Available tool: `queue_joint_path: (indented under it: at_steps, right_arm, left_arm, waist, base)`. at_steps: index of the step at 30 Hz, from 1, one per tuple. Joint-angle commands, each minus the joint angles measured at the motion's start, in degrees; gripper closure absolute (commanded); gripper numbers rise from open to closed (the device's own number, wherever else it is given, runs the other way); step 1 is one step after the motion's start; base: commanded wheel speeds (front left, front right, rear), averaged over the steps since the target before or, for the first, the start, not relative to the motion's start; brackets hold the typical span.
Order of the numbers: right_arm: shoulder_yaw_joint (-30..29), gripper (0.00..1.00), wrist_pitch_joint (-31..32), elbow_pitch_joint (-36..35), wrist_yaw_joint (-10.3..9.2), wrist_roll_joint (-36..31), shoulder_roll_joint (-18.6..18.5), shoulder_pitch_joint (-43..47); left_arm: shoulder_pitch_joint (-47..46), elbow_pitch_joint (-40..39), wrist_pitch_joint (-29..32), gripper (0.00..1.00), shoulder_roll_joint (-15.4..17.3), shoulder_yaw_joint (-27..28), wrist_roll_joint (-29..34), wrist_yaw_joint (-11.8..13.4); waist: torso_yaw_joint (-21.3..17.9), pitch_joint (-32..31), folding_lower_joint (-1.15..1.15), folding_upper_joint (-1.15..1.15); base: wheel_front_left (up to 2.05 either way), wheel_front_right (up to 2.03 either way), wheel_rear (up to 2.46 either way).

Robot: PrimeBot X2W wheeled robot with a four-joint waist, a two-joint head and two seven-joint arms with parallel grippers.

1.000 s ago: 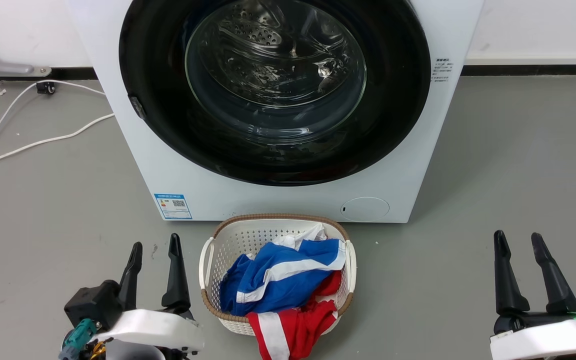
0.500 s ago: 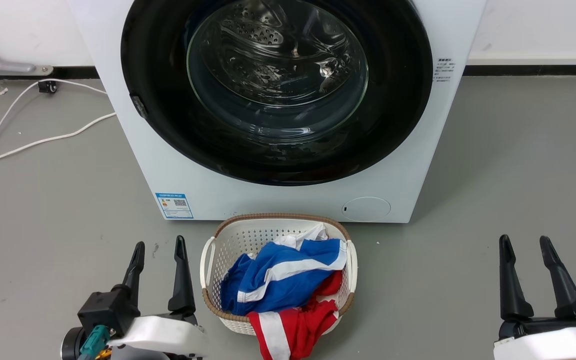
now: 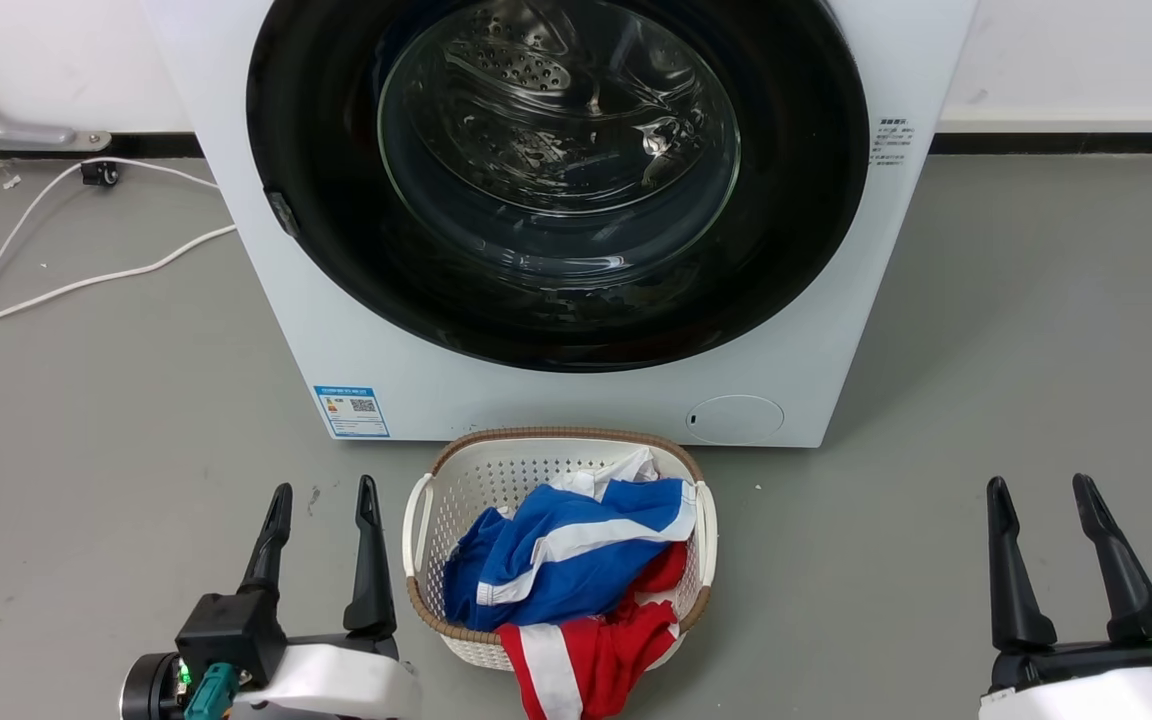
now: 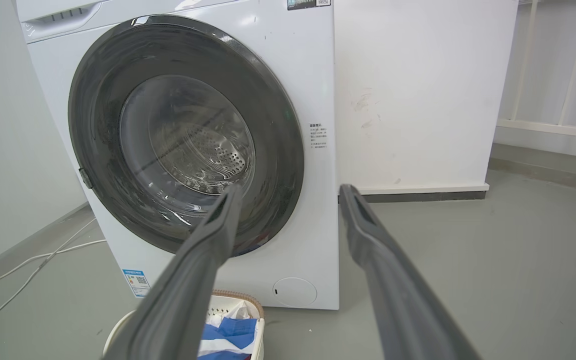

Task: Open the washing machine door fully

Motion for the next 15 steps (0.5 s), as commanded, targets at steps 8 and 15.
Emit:
queue_joint_path:
  at_steps: [8,15]
  right_arm:
    - [0.4,0.00,-1.4,-1.0,0.07,-2.5,-0.1,1.2]
    - [0.0,0.00,-2.0,-0.7,0.07,-2.1,-0.1,1.7]
  left_arm:
    - [0.9,0.2,-1.3,0.00,-0.2,0.0,3.7,0.0]
    - [1.2,0.3,-1.9,0.00,-0.3,-0.1,5.2,0.3]
  waist:
    - [0.1,0.0,0.00,0.00]
    - [0.1,0.0,0.00,0.00]
  base:
    - [0.00,0.00,0.00]
    - [0.00,0.00,0.00]
